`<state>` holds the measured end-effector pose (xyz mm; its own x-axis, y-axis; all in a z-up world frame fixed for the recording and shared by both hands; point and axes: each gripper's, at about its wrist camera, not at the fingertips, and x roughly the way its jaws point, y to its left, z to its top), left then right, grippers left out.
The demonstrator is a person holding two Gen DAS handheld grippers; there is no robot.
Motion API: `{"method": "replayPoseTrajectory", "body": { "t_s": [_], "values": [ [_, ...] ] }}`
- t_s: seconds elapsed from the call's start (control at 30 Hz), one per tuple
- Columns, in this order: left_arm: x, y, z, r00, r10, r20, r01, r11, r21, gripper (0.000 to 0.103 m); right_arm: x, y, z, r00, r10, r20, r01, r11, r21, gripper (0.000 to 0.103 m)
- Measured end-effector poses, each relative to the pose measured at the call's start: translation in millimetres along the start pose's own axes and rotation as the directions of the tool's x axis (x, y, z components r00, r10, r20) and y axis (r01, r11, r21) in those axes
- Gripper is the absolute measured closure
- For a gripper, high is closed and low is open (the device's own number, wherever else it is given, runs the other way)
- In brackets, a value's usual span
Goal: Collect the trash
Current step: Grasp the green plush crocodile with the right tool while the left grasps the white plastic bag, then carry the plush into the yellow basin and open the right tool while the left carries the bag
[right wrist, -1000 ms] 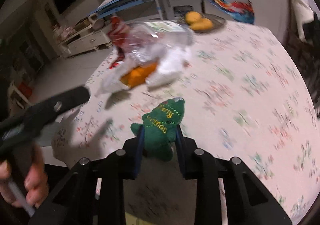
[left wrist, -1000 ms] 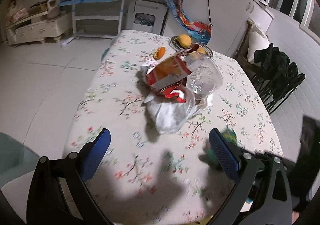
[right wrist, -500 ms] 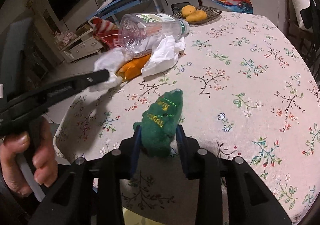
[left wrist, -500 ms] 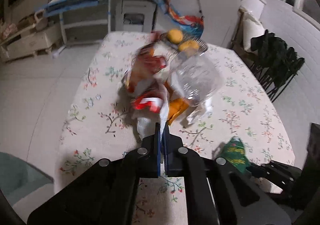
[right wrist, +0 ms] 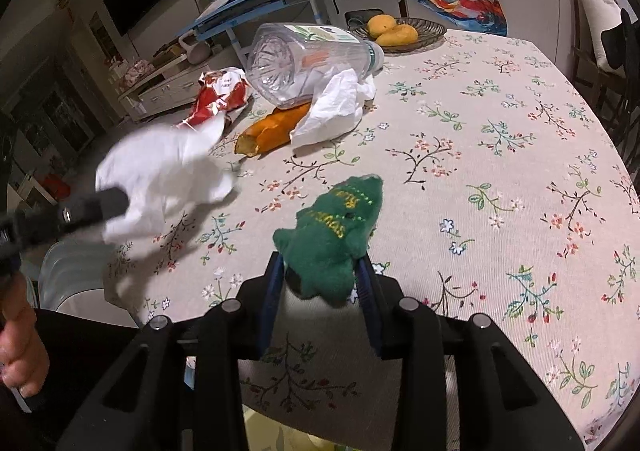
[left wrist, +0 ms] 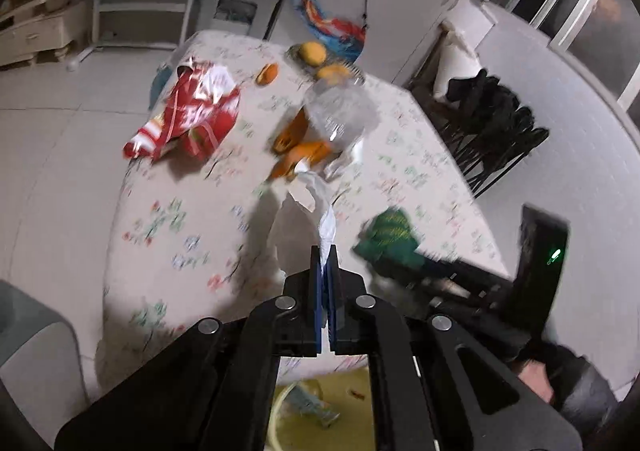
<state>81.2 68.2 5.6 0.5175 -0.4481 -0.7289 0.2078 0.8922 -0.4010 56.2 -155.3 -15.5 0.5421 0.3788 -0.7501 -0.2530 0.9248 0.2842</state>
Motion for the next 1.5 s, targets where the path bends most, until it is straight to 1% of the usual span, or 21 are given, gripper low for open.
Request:
{"method": "replayPoseTrajectory", "body": {
  "t_s": [0.07,0.13,0.17,0.2,0.27,0.3,0.47,0.63,0.73,0.77,0.83,0.87,0.9,1.0,1.03,1.07,1.1,1.17,1.3,1.4,1.5],
  "values": [
    [2.5,1.5,-4.6,0.999,0.032,-0.018,-0.032,0.999,0.002,0.099,-0.1,1.0,-0.5,1.000,0.002,0.001,-0.002,1.000,-0.003,0.058],
    [2.6,3.2,-6.0,0.999,0.045,-0.015,-0.045,0.999,-0.003,0.095,-0.1,3.7,-1.6,1.000,0.003,0.006,-0.003,1.000,-0.011,0.054],
    [3.2,3.8,-4.3,0.999,0.049,-0.013,-0.049,0.999,-0.003,0.084,0.0,5.0,-2.0,1.000,0.002,0.008,-0.002,1.000,-0.014,0.051],
    [3.2,2.7,-3.6,0.997,0.071,-0.004,-0.071,0.997,0.003,0.070,0.2,6.0,-2.4,1.000,0.001,0.010,-0.001,1.000,-0.019,0.050],
    [2.7,1.8,-2.8,0.994,0.112,0.017,-0.112,0.994,0.015,0.054,0.2,8.2,-2.6,1.000,-0.003,0.018,0.004,1.000,-0.025,0.049],
    [4.2,-0.4,-2.3,0.991,0.129,0.026,-0.130,0.991,0.025,0.051,-0.4,8.5,-2.2,1.000,-0.009,0.026,0.010,1.000,-0.027,0.049],
    [18.7,-6.0,1.6,0.982,0.188,0.023,-0.189,0.980,0.065,0.043,-3.0,5.2,1.2,0.998,-0.027,0.056,0.028,0.999,-0.019,0.048],
    [28.5,-18.8,-5.1,0.983,0.186,0.005,-0.185,0.976,0.117,0.038,-2.8,-1.8,3.9,0.997,-0.043,0.066,0.042,0.999,0.008,0.044],
    [37.2,-29.8,-12.8,0.972,0.237,-0.003,-0.232,0.954,0.188,0.036,0.3,-2.6,4.9,0.997,-0.043,0.064,0.042,0.999,0.011,0.044],
    [40.1,-31.4,-15.2,0.971,0.237,-0.013,-0.230,0.953,0.197,0.036,1.1,-2.0,5.2,0.997,-0.042,0.064,0.042,0.999,0.010,0.044],
    [43.1,-33.2,-18.0,0.974,0.227,-0.027,-0.217,0.955,0.200,0.035,3.9,-0.9,5.5,0.997,-0.043,0.060,0.043,0.999,0.004,0.047],
    [44.6,-34.5,-19.6,0.973,0.229,-0.029,-0.218,0.954,0.207,0.034,5.4,-1.0,5.4,0.998,-0.042,0.057,0.041,0.999,0.004,0.051],
    [46.1,-35.8,-20.4,0.972,0.234,-0.029,-0.222,0.951,0.213,0.034,5.9,-1.7,5.3,0.997,-0.042,0.058,0.042,0.999,0.005,0.058],
    [48.6,-35.7,-22.1,0.965,0.262,-0.022,-0.251,0.942,0.223,0.034,4.9,-3.2,4.6,0.998,-0.032,0.060,0.032,0.999,0.012,0.062],
    [50.2,-34.1,-22.5,0.965,0.260,-0.030,-0.248,0.944,0.218,0.037,4.6,-3.6,4.7,0.998,-0.028,0.060,0.027,1.000,0.014,0.064],
    [52.4,-31.4,-22.9,0.966,0.254,-0.046,-0.240,0.948,0.207,0.058,4.0,-3.6,4.6,0.998,-0.024,0.060,0.023,1.000,0.016,0.066],
    [53.7,-30.6,-22.3,0.964,0.261,-0.045,-0.246,0.948,0.203,0.070,3.2,-3.4,4.2,0.998,-0.020,0.060,0.019,1.000,0.018,0.068],
    [52.8,-27.9,-21.1,0.965,0.259,-0.045,-0.245,0.950,0.195,0.086,-0.1,-3.2,4.3,0.998,-0.010,0.064,0.009,1.000,0.026,0.072],
    [45.5,-23.4,-22.9,0.968,0.249,-0.027,-0.241,0.957,0.163,0.091,-6.0,-0.2,2.8,0.997,-0.003,0.072,0.001,1.000,0.022,0.074],
    [30.0,-24.2,-23.5,0.970,0.243,0.032,-0.245,0.958,0.147,0.092,-12.7,-0.5,0.4,0.996,0.004,0.088,-0.006,0.999,0.031,0.075],
    [11.9,-27.3,-24.1,0.964,0.246,0.104,-0.259,0.955,0.143,0.092,-21.4,-1.2,-1.9,0.994,0.017,0.108,-0.023,0.999,0.049,0.075]
  ]
}}
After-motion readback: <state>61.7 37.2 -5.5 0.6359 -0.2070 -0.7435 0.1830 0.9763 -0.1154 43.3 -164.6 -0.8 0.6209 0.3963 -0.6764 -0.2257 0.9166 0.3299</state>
